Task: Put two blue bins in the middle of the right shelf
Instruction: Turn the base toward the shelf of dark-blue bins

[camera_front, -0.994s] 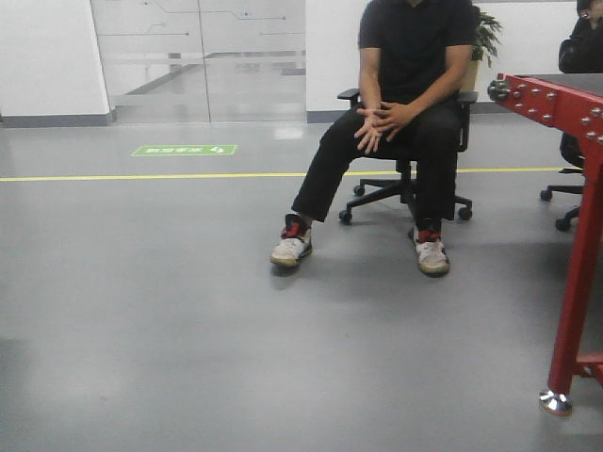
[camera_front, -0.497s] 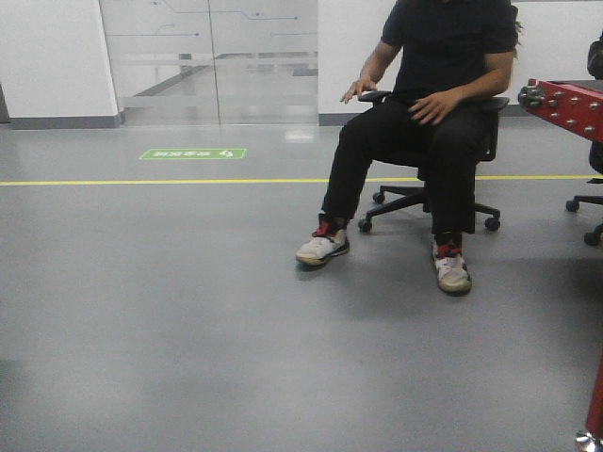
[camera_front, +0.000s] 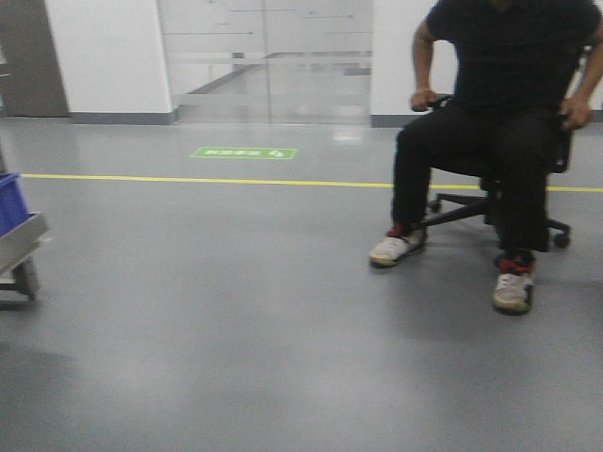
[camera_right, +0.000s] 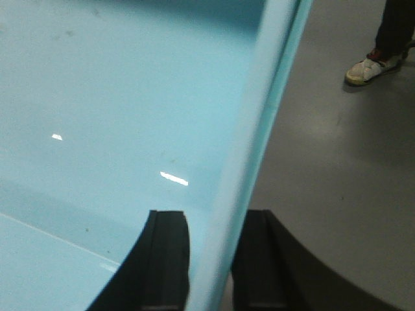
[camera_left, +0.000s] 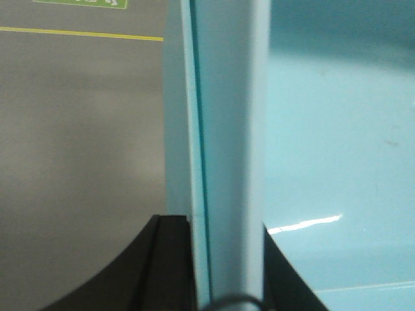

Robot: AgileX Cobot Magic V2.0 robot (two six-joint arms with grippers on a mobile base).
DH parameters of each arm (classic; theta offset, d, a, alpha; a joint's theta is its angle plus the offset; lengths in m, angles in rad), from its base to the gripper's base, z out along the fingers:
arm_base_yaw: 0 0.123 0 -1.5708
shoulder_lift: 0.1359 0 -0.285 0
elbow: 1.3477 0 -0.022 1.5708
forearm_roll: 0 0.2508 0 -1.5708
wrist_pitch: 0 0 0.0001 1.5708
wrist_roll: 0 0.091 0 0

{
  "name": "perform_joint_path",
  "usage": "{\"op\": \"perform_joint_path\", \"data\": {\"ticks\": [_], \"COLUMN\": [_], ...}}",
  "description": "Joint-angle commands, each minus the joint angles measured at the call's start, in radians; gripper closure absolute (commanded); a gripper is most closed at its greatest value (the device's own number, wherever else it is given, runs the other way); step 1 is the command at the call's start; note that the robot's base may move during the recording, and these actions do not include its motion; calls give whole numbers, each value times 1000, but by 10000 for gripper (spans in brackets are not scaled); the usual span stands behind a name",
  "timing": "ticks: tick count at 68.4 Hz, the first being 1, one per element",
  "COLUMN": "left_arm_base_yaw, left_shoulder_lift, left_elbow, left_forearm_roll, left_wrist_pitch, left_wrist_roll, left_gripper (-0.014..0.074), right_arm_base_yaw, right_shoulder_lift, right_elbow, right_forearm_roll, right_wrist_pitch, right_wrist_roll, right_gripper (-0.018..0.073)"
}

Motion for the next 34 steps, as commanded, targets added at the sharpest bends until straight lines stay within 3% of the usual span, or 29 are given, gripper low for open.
{"op": "perform_joint_path", "data": {"ticks": [1,34], "left_arm_base_yaw": [-4,-4], "left_shoulder_lift": [-19,-16], "left_elbow": [-19,-19], "left_forearm_roll": [-31,-31], "left_wrist_pitch": [-127,-127], "left_wrist_roll": [-8,-8], "left_gripper": [707,707], "right_arm_base_yaw": [1,1], "right_shoulder_lift": [-18,-18], "right_elbow": [-15,-15], "right_forearm_roll": [8,8], "right_wrist_pitch": [-46,-46], "right_wrist_roll": [-36,-36], "right_gripper": [711,711]}}
